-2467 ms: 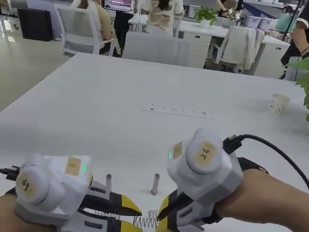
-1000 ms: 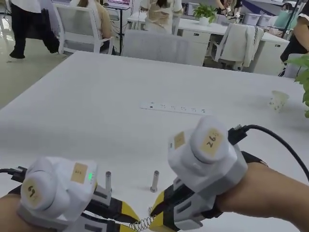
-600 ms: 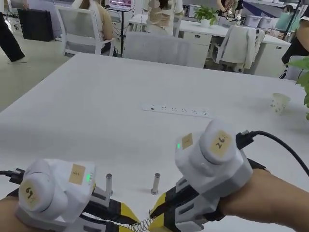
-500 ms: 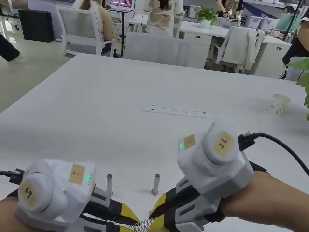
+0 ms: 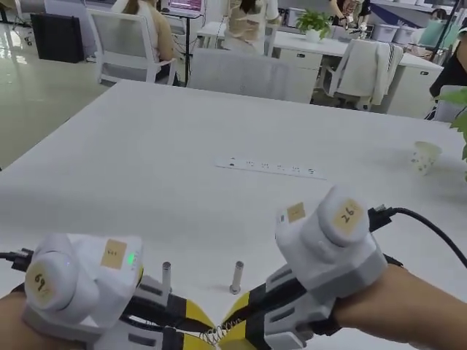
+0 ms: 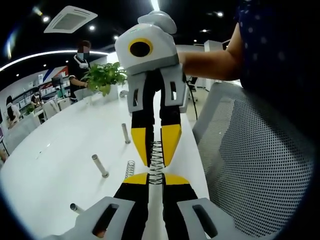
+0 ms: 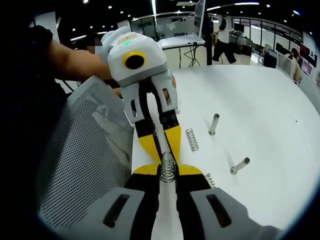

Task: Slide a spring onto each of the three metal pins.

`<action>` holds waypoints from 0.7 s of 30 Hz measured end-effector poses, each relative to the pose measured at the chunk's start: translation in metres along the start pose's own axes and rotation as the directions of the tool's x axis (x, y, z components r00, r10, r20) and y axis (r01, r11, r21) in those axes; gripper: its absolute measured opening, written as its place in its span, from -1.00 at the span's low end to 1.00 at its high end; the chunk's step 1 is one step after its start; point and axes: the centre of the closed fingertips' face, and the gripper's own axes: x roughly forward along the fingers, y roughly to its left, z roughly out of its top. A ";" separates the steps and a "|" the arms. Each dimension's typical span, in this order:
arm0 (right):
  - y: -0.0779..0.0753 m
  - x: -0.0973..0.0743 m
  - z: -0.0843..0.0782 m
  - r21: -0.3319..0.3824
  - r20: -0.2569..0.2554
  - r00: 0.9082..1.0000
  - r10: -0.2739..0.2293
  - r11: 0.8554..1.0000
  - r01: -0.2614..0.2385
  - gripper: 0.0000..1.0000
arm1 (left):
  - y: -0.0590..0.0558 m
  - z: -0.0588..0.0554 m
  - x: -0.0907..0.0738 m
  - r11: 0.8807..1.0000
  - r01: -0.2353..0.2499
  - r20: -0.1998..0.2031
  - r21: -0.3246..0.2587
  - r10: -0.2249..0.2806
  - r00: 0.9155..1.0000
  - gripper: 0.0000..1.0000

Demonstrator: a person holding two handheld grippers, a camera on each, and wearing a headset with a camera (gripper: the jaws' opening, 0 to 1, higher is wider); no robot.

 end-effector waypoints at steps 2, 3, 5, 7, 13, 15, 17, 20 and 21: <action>0.000 0.001 0.001 0.001 0.006 1.000 0.001 1.000 -0.001 -0.82 | 0.000 0.000 0.000 1.000 -0.002 0.000 0.000 0.002 1.000 -0.98; 0.000 0.001 0.001 0.003 0.005 1.000 0.002 1.000 -0.002 -0.82 | 0.000 0.000 0.000 1.000 -0.002 0.001 -0.001 0.002 1.000 -0.98; 0.000 0.002 0.002 0.000 0.007 1.000 0.002 1.000 -0.002 -0.82 | 0.000 0.000 0.000 1.000 -0.004 -0.001 -0.001 0.004 1.000 -0.98; 0.000 0.003 0.002 0.000 0.008 1.000 0.002 1.000 -0.002 -0.82 | 0.001 0.000 0.000 1.000 -0.006 -0.003 -0.001 0.006 1.000 -0.98; 0.000 0.003 0.003 0.004 0.009 1.000 0.005 1.000 -0.005 -0.83 | 0.000 0.000 0.000 1.000 -0.005 -0.004 -0.002 0.005 1.000 -0.98; 0.000 0.003 0.003 0.006 0.003 1.000 0.006 1.000 -0.006 -0.83 | 0.000 -0.001 0.001 1.000 -0.004 -0.004 -0.001 0.004 1.000 -0.98; 0.001 0.004 0.002 0.007 -0.003 1.000 0.007 1.000 -0.007 -0.83 | 0.000 -0.001 0.001 1.000 -0.002 -0.005 0.000 0.002 1.000 -0.98; 0.000 0.003 0.002 0.007 -0.010 1.000 0.004 1.000 -0.004 -0.83 | -0.001 -0.001 0.002 1.000 -0.001 -0.003 0.003 0.001 1.000 -0.98; 0.001 0.003 0.002 0.004 -0.016 1.000 0.001 1.000 -0.001 -0.83 | -0.001 -0.001 0.002 1.000 -0.001 -0.001 0.004 0.001 1.000 -0.97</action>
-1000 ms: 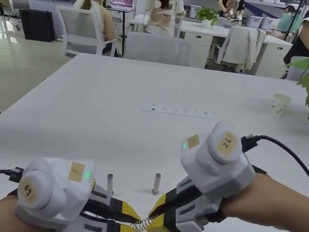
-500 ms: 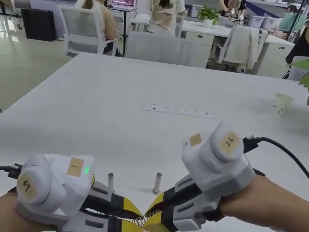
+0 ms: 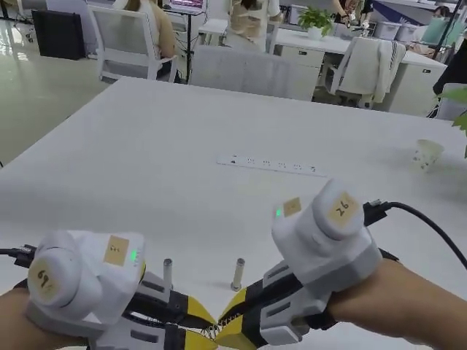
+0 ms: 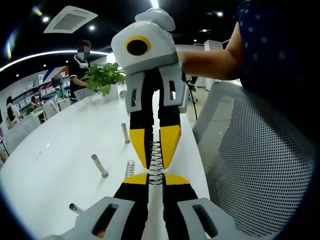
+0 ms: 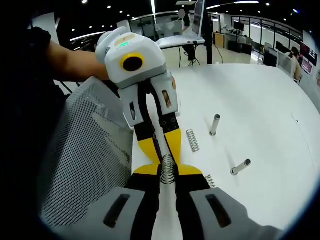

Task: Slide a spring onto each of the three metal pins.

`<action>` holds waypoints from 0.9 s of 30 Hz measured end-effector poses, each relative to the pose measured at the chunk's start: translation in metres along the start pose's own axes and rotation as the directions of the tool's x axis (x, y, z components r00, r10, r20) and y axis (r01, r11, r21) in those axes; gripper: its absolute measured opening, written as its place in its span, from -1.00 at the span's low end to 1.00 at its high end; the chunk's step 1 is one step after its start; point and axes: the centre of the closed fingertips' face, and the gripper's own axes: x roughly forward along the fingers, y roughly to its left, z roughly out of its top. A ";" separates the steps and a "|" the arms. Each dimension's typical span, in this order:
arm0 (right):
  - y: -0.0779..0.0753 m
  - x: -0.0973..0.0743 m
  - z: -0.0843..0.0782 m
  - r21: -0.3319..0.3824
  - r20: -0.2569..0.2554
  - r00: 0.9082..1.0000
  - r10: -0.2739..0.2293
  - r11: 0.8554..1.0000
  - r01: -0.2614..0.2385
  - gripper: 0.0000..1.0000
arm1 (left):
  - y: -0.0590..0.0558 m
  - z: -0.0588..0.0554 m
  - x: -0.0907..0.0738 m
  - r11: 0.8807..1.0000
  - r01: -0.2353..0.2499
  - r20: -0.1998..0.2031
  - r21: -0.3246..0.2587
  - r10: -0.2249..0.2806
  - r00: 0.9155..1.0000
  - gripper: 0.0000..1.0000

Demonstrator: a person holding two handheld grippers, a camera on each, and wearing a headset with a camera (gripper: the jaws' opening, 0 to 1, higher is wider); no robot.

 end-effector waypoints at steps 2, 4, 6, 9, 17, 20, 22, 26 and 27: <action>0.000 0.000 -0.001 -0.007 -0.012 1.000 0.000 1.000 0.000 -0.83 | -0.001 0.000 0.001 1.000 0.004 0.003 -0.004 -0.004 1.000 -0.97; 0.000 -0.001 -0.001 -0.012 -0.021 1.000 -0.003 1.000 0.003 -0.83 | -0.001 0.000 0.001 1.000 0.004 0.003 -0.005 -0.004 1.000 -0.96; 0.000 -0.001 -0.001 -0.014 -0.027 1.000 -0.004 1.000 0.004 -0.83 | -0.001 0.000 0.001 1.000 0.002 0.003 0.000 -0.002 1.000 -0.96; -0.002 -0.002 0.000 -0.021 -0.037 0.999 -0.011 1.000 0.010 -0.83 | 0.001 0.001 0.001 1.000 -0.004 0.006 0.002 0.004 1.000 -0.95; -0.008 -0.009 -0.001 -0.038 -0.066 0.997 -0.034 0.999 0.032 -0.83 | 0.002 -0.001 0.000 1.000 -0.012 -0.003 -0.010 0.012 1.000 -0.80; -0.010 -0.011 -0.005 -0.047 -0.087 0.995 -0.048 0.998 0.044 -0.83 | 0.004 -0.002 -0.002 1.000 -0.021 0.000 -0.021 0.021 1.000 -0.72; -0.011 -0.014 -0.006 -0.044 -0.090 0.995 -0.049 0.998 0.045 -0.83 | 0.006 -0.002 -0.004 0.999 -0.028 0.003 -0.031 0.028 1.000 -0.70; -0.015 -0.018 -0.011 -0.041 -0.110 0.992 -0.063 0.997 0.059 -0.83 | 0.009 -0.005 -0.008 0.998 -0.043 -0.002 -0.045 0.043 0.999 -0.60; -0.016 -0.019 -0.012 -0.042 -0.116 0.991 -0.068 0.997 0.063 -0.83 | 0.011 -0.005 -0.010 0.997 -0.050 -0.001 -0.053 0.050 0.999 -0.57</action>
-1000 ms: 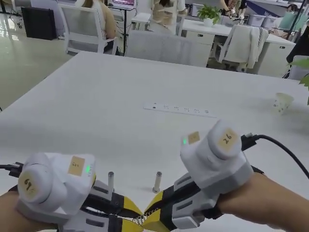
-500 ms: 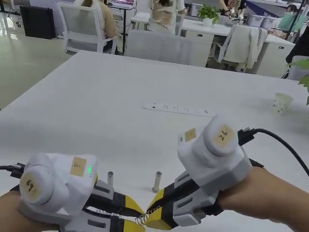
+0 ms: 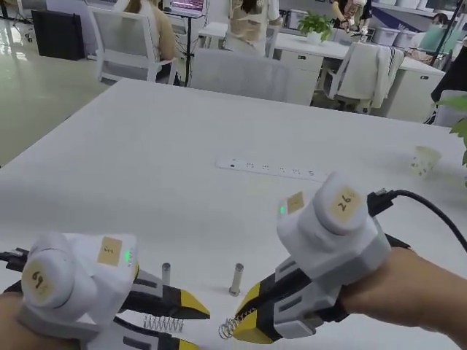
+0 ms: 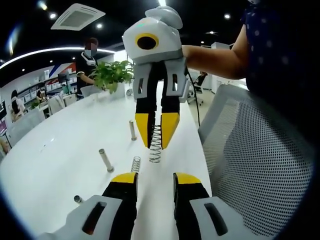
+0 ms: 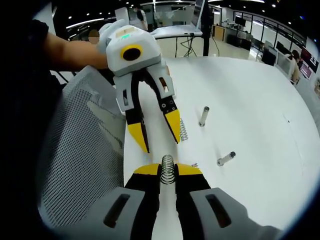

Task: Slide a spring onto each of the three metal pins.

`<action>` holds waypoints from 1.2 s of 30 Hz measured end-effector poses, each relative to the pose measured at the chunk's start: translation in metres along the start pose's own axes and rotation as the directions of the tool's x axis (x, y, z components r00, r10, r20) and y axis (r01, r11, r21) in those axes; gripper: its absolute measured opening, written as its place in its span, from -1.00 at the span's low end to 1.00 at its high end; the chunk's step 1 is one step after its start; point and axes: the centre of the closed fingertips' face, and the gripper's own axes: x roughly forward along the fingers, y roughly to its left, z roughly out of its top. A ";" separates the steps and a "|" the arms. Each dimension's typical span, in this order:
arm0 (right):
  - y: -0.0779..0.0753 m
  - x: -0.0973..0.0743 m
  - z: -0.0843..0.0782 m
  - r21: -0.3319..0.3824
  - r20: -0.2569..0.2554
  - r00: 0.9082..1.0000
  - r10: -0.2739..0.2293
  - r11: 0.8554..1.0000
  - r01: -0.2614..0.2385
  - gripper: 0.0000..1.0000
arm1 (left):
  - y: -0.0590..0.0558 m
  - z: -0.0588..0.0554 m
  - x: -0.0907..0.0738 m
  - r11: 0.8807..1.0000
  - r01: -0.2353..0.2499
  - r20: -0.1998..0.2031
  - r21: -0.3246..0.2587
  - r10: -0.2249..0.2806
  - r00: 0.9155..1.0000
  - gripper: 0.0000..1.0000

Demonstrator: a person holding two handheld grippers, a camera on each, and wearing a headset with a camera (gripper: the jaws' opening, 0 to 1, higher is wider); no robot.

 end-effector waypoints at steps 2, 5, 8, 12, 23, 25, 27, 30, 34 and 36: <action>-0.002 -0.002 -0.002 0.004 -0.005 1.000 -0.002 1.000 0.002 -0.83 | 0.002 -0.001 -0.003 1.000 -0.009 0.003 -0.002 0.009 1.000 -0.56; -0.004 -0.005 -0.004 0.008 -0.010 1.000 -0.009 1.000 0.010 -0.83 | 0.005 -0.001 -0.007 0.999 -0.026 0.012 -0.021 0.026 1.000 -0.48; -0.006 -0.007 -0.007 0.009 -0.016 1.000 -0.016 1.000 0.016 -0.83 | 0.006 -0.002 -0.009 0.999 -0.037 0.018 -0.034 0.037 0.999 -0.42; -0.008 -0.009 -0.011 0.012 -0.027 0.999 -0.025 1.000 0.026 -0.83 | 0.006 -0.005 -0.012 0.998 -0.045 0.021 -0.053 0.046 0.999 -0.30; -0.016 -0.020 -0.016 0.020 -0.038 0.998 -0.051 0.998 0.052 -0.83 | 0.015 -0.012 -0.028 0.987 -0.121 0.039 -0.109 0.125 0.991 -0.10; -0.018 -0.022 -0.017 0.022 -0.042 0.998 -0.057 0.998 0.058 -0.83 | 0.016 -0.013 -0.032 0.984 -0.136 0.042 -0.116 0.141 0.989 -0.09; -0.020 -0.024 -0.019 0.023 -0.046 0.997 -0.063 0.998 0.064 -0.83 | 0.019 -0.015 -0.036 0.979 -0.157 0.043 -0.130 0.164 0.986 -0.04; -0.022 -0.026 -0.021 0.022 -0.055 0.996 -0.070 0.997 0.071 -0.83 | 0.021 -0.017 -0.041 0.973 -0.178 0.048 -0.147 0.186 0.981 0.00; -0.024 -0.029 -0.023 0.028 -0.059 0.995 -0.076 0.997 0.078 -0.83 | 0.023 -0.022 -0.045 0.965 -0.203 0.049 -0.168 0.214 0.976 0.05; -0.025 -0.031 -0.025 0.030 -0.063 0.995 -0.078 0.996 0.080 -0.83 | 0.025 -0.024 -0.047 0.960 -0.214 0.050 -0.178 0.226 0.973 0.07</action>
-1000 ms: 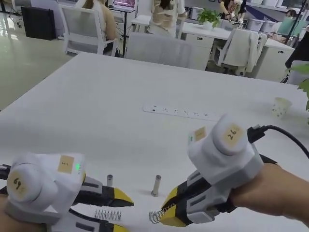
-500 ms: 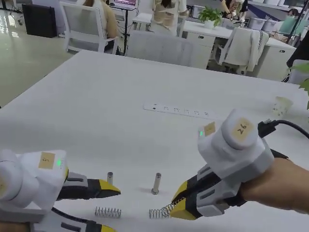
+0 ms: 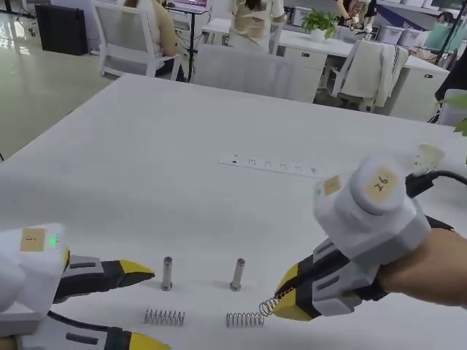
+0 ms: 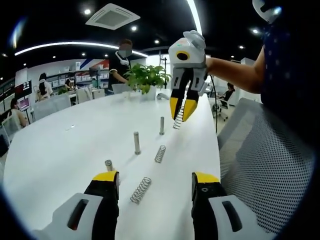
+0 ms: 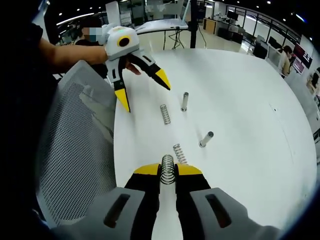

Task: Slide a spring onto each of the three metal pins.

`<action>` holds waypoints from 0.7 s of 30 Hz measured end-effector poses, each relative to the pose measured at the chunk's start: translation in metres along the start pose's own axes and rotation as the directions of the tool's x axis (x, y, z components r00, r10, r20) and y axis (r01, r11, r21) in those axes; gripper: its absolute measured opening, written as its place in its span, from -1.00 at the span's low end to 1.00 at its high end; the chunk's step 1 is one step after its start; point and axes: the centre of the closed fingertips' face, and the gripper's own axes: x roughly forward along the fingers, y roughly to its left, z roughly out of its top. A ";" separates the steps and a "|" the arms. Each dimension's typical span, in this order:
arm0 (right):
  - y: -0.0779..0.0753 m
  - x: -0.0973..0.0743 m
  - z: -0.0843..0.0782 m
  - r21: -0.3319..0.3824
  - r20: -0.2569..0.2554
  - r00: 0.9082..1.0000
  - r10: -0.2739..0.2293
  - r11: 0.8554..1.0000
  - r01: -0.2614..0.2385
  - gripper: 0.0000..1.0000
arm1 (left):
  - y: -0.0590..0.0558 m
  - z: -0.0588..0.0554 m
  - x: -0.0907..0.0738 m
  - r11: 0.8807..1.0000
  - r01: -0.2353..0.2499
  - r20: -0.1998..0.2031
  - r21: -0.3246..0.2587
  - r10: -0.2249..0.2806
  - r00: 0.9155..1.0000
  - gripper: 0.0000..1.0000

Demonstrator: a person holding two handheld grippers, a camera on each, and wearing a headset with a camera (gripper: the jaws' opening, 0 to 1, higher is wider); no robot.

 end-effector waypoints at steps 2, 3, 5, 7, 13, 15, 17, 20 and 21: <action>-0.001 -0.001 -0.001 0.001 -0.005 1.000 -0.006 1.000 0.006 -0.83 | 0.003 -0.002 -0.002 1.000 -0.013 0.005 -0.007 0.013 1.000 0.09; -0.002 -0.002 -0.002 0.002 -0.006 1.000 -0.006 1.000 0.006 -0.83 | 0.004 -0.002 -0.002 1.000 -0.019 0.008 -0.011 0.019 1.000 0.10; -0.002 -0.004 -0.002 0.004 -0.007 1.000 -0.008 1.000 0.008 -0.83 | 0.006 -0.001 -0.004 0.999 -0.031 0.017 -0.022 0.032 0.999 0.13; -0.003 -0.005 -0.004 0.007 -0.013 1.000 -0.010 1.000 0.010 -0.83 | 0.008 -0.002 -0.005 0.999 -0.039 0.020 -0.031 0.039 0.999 0.19; -0.007 -0.012 -0.007 0.013 -0.030 0.999 -0.019 1.000 0.019 -0.83 | 0.010 -0.006 -0.007 0.998 -0.054 0.020 -0.044 0.055 0.998 0.29; -0.008 -0.015 -0.007 0.016 -0.034 0.999 -0.022 1.000 0.022 -0.83 | 0.010 -0.007 -0.007 0.998 -0.056 0.021 -0.043 0.057 0.998 0.31; -0.010 -0.018 -0.008 0.018 -0.038 0.999 -0.025 1.000 0.026 -0.83 | 0.011 -0.007 -0.007 0.997 -0.057 0.021 -0.045 0.058 0.998 0.35; -0.012 -0.022 -0.009 0.022 -0.046 0.999 -0.029 0.999 0.030 -0.83 | 0.011 -0.008 -0.006 0.997 -0.058 0.023 -0.048 0.059 0.998 0.41; -0.013 -0.024 -0.010 0.022 -0.049 0.998 -0.031 0.999 0.032 -0.83 | 0.011 -0.009 -0.006 0.997 -0.059 0.023 -0.049 0.060 0.998 0.43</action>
